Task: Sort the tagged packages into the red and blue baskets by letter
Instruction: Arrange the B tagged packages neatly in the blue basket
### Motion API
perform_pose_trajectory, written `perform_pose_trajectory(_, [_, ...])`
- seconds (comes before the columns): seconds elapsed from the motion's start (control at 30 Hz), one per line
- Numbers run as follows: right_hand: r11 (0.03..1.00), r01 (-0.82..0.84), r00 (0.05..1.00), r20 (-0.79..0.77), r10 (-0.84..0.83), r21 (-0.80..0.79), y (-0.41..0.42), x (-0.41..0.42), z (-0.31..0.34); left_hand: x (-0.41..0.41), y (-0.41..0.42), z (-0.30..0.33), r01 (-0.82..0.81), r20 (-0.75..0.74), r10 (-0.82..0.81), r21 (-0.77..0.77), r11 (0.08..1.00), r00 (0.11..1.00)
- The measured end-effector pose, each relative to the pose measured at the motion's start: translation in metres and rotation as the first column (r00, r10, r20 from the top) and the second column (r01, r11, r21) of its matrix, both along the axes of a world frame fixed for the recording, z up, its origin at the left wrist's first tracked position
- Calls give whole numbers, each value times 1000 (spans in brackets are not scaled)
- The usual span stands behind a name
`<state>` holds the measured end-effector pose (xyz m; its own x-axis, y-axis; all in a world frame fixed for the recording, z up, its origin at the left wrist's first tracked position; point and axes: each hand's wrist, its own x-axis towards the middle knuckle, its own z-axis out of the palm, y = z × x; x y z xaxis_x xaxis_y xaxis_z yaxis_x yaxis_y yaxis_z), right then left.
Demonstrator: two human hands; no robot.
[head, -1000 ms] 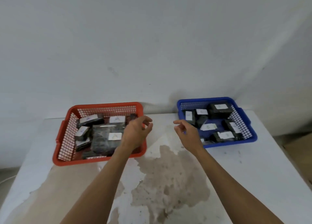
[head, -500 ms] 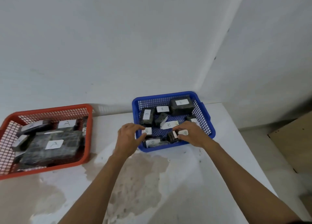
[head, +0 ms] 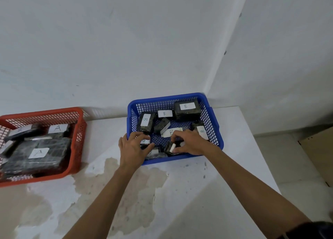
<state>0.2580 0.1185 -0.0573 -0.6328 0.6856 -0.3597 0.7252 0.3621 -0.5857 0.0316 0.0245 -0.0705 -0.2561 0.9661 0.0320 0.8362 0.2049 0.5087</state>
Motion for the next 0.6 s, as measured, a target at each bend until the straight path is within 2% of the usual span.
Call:
perform_pose_trajectory(0.07, [999,10,1000,-20,-11,-37,3,-5,-1,7,2,3,-58,-126,58,6,998,990])
perform_pose_trajectory(0.13, [992,47,997,-56,-54,-114,6,-11,-1,10,5,7,-32,-194,42,52,998,980])
perform_pose_trajectory(0.27, [978,117,989,-73,-132,-174,15,-19,-7,12,11,9,147,-181,-155,-57,987,971])
perform_pose_trajectory(0.43, [957,159,978,-97,-187,-244,18,-24,-16,11,13,10,203,-187,-221,-111,973,957])
perform_pose_trajectory(0.6, [948,215,949,-179,-260,-235,21,-23,-17,-11,11,10,339,-236,-373,-173,925,897])
